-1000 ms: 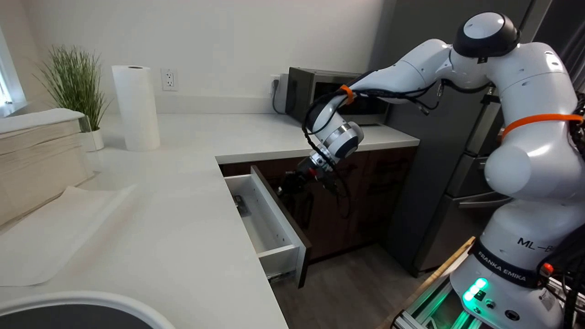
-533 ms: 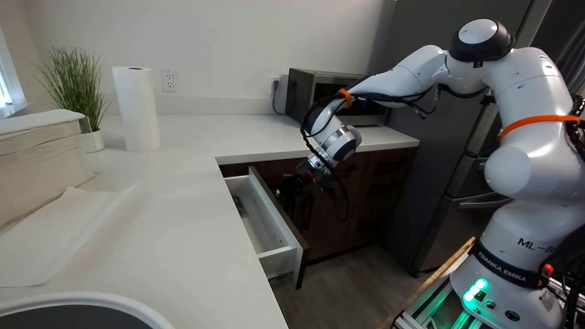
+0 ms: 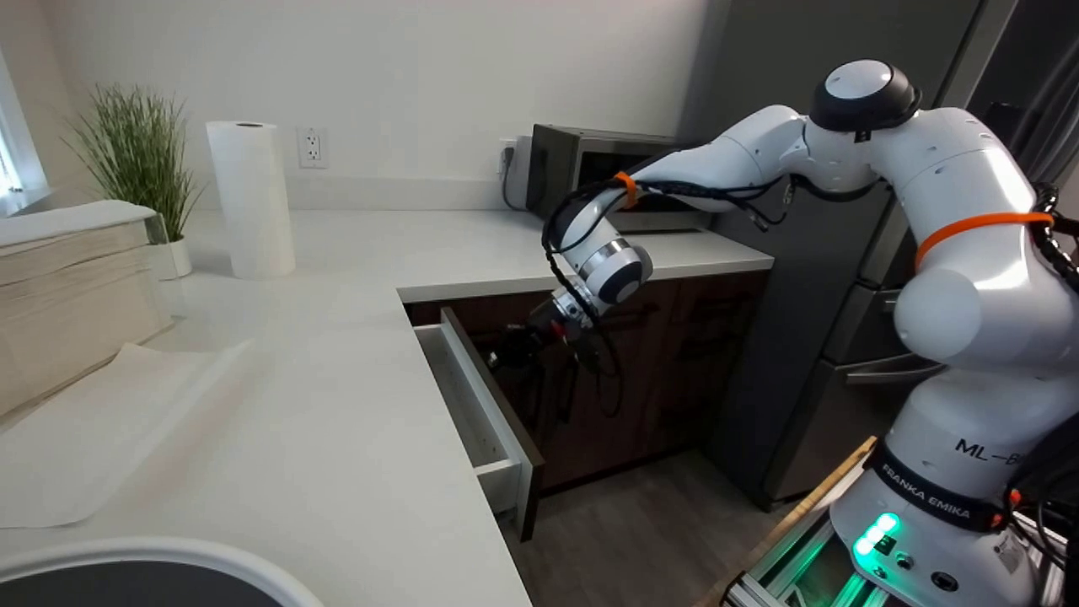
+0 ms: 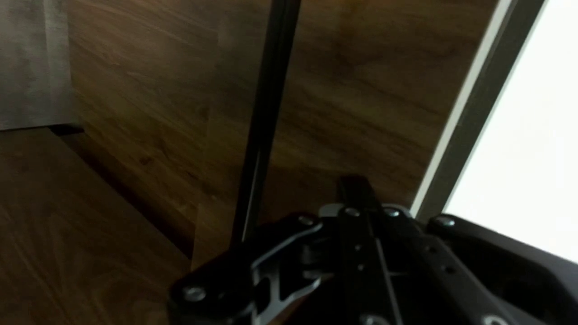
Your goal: Close the drawer
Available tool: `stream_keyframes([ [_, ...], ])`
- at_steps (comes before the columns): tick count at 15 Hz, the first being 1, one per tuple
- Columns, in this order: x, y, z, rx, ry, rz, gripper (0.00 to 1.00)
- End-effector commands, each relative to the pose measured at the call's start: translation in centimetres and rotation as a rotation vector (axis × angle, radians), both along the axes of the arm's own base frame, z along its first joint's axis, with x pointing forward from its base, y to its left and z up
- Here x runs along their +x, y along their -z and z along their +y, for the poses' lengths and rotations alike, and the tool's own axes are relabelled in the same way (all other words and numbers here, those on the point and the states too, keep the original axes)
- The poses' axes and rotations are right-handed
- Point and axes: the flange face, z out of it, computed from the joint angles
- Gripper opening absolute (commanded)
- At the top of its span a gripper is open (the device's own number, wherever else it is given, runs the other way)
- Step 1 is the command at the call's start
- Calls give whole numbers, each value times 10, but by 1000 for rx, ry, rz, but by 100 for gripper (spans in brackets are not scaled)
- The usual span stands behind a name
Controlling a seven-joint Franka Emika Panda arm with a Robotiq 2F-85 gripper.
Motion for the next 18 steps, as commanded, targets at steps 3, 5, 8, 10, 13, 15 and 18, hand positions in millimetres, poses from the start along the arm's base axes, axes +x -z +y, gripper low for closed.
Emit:
stream_keyframes([
  [3, 16, 28, 34, 159, -26, -40, 0],
  [5, 19, 37, 48, 199, -48, -41, 0],
  [8, 23, 49, 67, 263, -80, -44, 0],
  [10, 26, 55, 80, 295, -101, -46, 0],
  [13, 32, 62, 98, 333, -132, -48, 0],
  [15, 34, 63, 102, 331, -154, -46, 0],
  [18, 35, 43, 71, 238, -129, -26, 0],
])
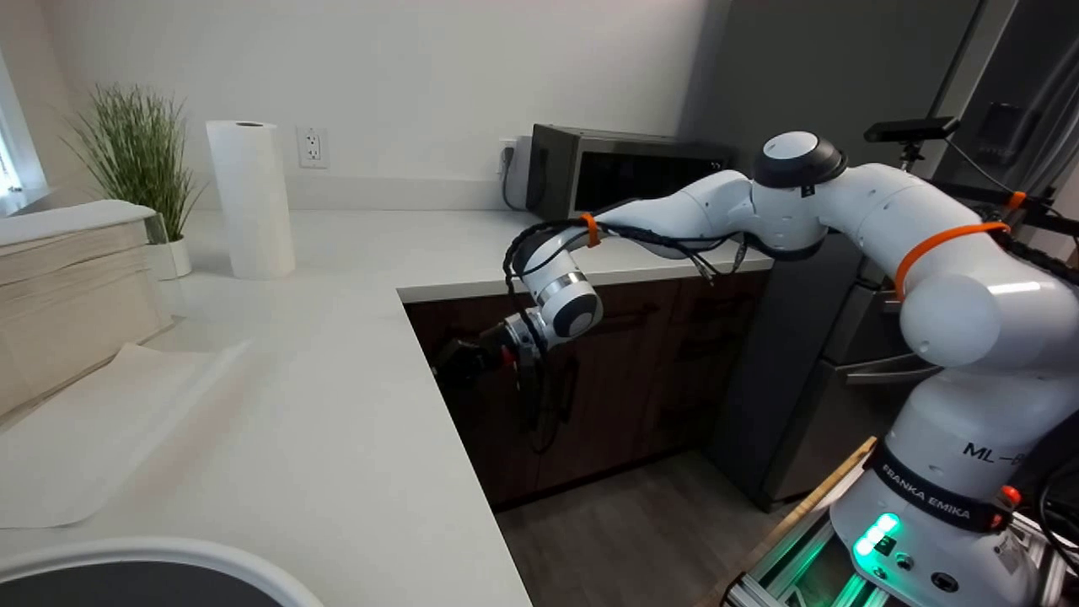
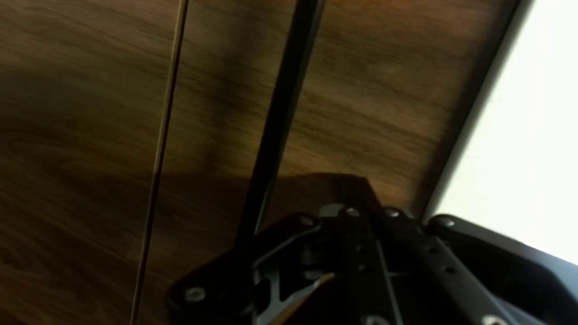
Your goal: Close the drawer
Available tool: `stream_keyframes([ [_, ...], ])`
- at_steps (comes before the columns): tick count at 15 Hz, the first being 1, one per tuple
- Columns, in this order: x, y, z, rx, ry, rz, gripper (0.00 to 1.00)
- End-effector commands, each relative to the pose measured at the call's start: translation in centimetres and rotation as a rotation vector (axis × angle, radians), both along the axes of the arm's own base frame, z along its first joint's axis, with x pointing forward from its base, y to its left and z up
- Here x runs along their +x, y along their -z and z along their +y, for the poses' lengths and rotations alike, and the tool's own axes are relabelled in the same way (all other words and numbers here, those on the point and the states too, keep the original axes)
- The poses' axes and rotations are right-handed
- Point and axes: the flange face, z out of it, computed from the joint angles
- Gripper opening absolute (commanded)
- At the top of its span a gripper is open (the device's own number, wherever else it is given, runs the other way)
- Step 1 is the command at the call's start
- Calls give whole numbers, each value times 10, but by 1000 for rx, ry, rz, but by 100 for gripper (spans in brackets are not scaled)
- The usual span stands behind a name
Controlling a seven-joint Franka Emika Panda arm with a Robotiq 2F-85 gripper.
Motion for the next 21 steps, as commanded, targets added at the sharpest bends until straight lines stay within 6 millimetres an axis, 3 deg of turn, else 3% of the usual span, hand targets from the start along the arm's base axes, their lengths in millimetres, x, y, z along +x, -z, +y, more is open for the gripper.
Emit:
stream_keyframes([
  [1, 2, -22, -21, -72, 21, 18, 0],
  [5, 4, -86, -50, -186, 30, 30, 0],
  [6, -9, -83, -54, -212, 9, 80, 0],
  [7, -7, -95, -61, -229, 18, 107, 26],
  [9, -10, -116, -70, -258, -8, 173, 33],
  [12, -13, -162, -75, -268, -101, 289, 56],
  [15, -4, -218, -88, -315, -152, 406, 80],
  [18, 8, -289, -104, -392, -157, 519, 99],
  [21, 21, -369, -117, -494, -122, 584, 100],
])
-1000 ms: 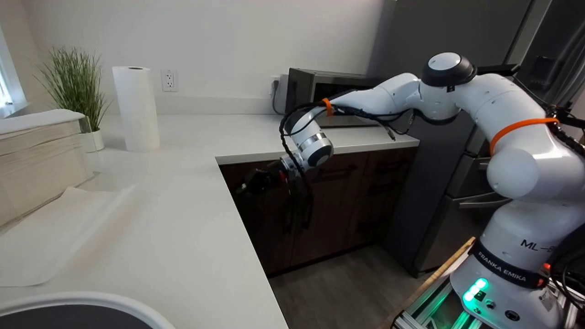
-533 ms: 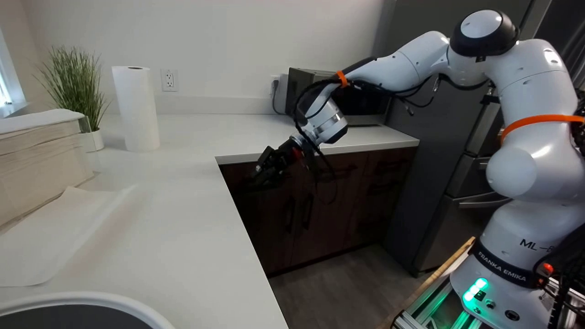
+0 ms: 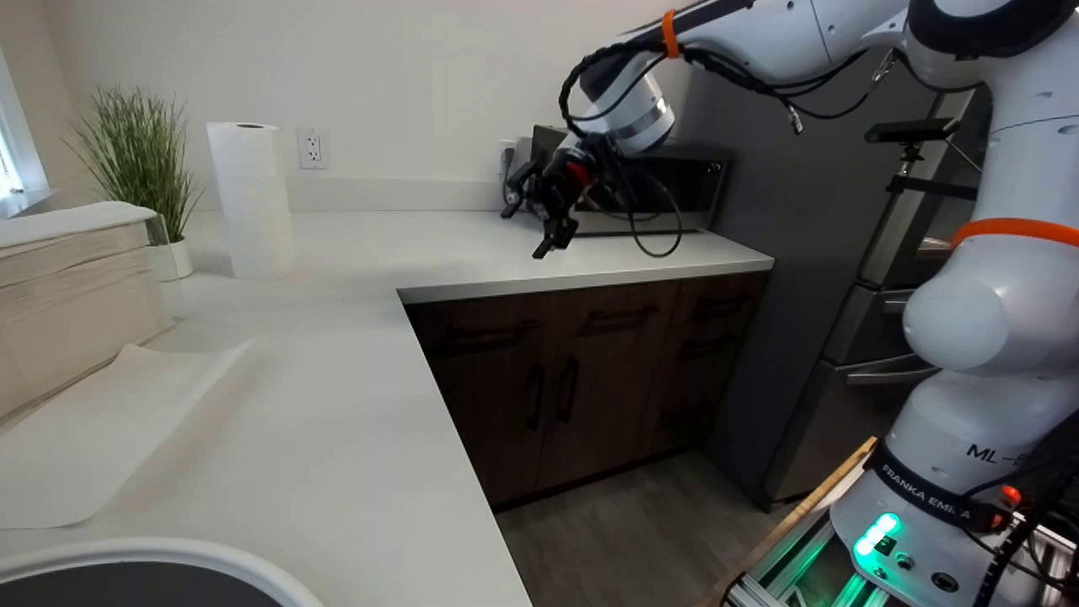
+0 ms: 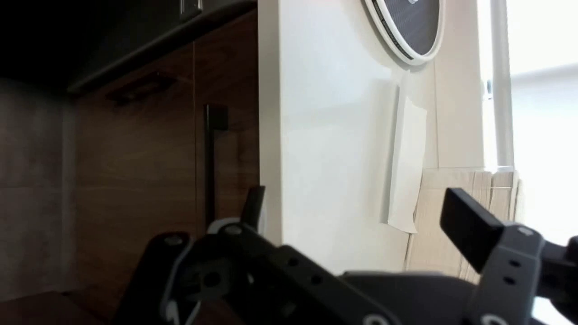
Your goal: Close the drawer
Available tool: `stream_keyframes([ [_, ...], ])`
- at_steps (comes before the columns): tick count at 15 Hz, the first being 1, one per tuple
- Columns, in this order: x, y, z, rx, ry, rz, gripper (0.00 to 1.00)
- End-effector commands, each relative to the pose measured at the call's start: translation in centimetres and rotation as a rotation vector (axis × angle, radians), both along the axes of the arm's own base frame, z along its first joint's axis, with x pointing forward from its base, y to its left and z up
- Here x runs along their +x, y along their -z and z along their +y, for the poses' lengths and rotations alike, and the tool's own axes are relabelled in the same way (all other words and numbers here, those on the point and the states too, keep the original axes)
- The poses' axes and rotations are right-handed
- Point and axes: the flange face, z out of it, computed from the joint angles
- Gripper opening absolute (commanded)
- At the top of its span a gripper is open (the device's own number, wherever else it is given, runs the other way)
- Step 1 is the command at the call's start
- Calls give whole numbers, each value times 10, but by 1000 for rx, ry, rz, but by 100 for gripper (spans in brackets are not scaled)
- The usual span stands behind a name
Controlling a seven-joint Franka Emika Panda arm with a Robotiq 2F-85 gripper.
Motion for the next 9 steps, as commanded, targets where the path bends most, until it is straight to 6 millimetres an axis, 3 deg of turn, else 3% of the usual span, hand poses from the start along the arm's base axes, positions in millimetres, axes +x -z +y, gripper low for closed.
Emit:
stream_keyframes([
  [1, 9, -90, -10, -186, 8, 68, 100],
  [2, 5, -57, -10, -86, 4, 30, 100],
  [4, 7, -97, -12, -145, 14, 33, 100],
  [5, 7, -103, -11, -155, 17, 32, 100],
  [9, 10, -93, -10, -161, 13, 50, 100],
])
